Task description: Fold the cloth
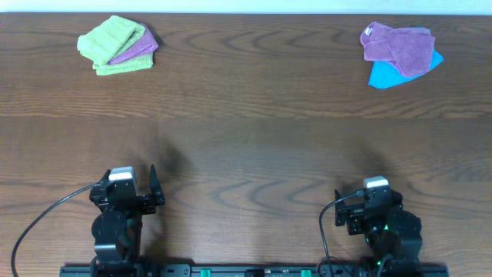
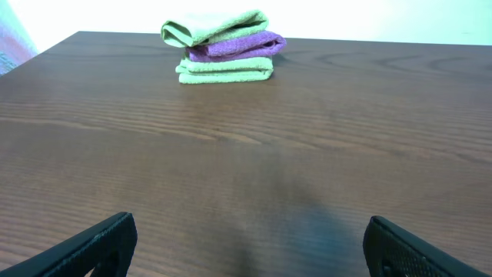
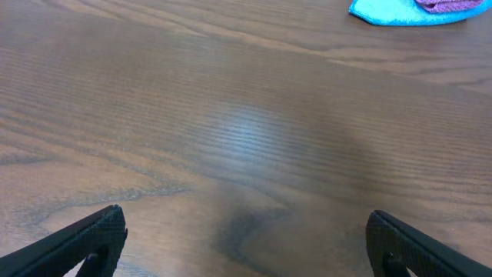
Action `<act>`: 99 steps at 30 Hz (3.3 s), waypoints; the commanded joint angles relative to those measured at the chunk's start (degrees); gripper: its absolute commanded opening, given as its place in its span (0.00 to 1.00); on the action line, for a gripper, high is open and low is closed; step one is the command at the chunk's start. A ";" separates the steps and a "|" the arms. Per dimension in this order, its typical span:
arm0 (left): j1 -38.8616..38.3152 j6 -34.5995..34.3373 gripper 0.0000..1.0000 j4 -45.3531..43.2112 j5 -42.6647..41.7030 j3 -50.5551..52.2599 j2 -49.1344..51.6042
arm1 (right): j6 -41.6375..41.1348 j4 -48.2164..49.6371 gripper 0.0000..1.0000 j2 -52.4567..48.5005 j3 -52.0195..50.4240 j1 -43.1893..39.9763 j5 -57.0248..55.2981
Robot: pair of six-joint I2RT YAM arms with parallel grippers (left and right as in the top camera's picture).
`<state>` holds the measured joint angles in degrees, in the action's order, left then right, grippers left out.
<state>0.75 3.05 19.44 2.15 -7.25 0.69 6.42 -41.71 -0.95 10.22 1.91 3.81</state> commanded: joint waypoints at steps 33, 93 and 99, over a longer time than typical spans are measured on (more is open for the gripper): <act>0.39 0.74 0.96 0.37 0.83 1.29 -0.46 | -1.07 -0.07 0.99 0.66 -0.94 0.52 -0.59; 0.39 0.76 0.96 0.37 0.83 1.29 -0.46 | -12.59 41.75 0.99 -103.71 66.10 -20.26 6.64; 0.39 0.76 0.95 0.37 0.83 1.29 -0.46 | -12.55 38.56 0.99 -113.59 74.42 -22.23 4.79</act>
<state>0.75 3.05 19.20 2.15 -7.18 0.58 -5.69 -2.55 -112.27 82.11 -19.40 10.28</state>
